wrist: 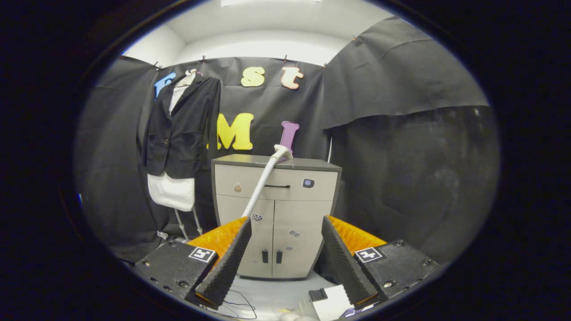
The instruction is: Iron the clothes twice with a garment steamer, once on the left side and once on the right side.
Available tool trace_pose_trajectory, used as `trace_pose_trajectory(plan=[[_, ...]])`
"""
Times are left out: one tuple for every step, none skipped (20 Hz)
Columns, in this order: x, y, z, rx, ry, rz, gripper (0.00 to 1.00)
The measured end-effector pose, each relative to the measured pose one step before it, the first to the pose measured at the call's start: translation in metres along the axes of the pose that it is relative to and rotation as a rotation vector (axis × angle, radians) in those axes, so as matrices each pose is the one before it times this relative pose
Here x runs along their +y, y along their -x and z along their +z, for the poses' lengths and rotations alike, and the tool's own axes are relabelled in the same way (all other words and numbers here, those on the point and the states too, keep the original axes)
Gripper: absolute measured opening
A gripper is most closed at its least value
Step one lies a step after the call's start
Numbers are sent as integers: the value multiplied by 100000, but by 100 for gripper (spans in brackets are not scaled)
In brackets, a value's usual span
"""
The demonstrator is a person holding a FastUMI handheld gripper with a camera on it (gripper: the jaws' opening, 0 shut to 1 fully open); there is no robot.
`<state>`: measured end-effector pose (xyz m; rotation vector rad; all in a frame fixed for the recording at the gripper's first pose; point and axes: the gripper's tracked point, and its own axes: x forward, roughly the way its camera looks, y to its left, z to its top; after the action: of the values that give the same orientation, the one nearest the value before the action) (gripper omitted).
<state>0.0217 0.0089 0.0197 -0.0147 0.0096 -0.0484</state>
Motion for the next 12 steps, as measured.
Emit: trace_pose_trajectory(plan=[[181,-698,634,-196,-559,715,99],[166,-977,494,221,-759,561,99],[199,-1160,396,817,-695,726,99],[292,-1011,593,145,-442,942,99],[340,-1394,866,-516,-35,1346,99],[189,-1531,785,-514,541,1202,99],[182,-1434,723,140,1049,1059,99],[166,-1885,760,321,1312,1430,99],[203,-1750,738,215,112,1466,99],[110,-1924,731,259,-754,1377,99],[97,-2028,745,653,-858,1553,99],[37,-2153,546,1146,-450,1203,99]])
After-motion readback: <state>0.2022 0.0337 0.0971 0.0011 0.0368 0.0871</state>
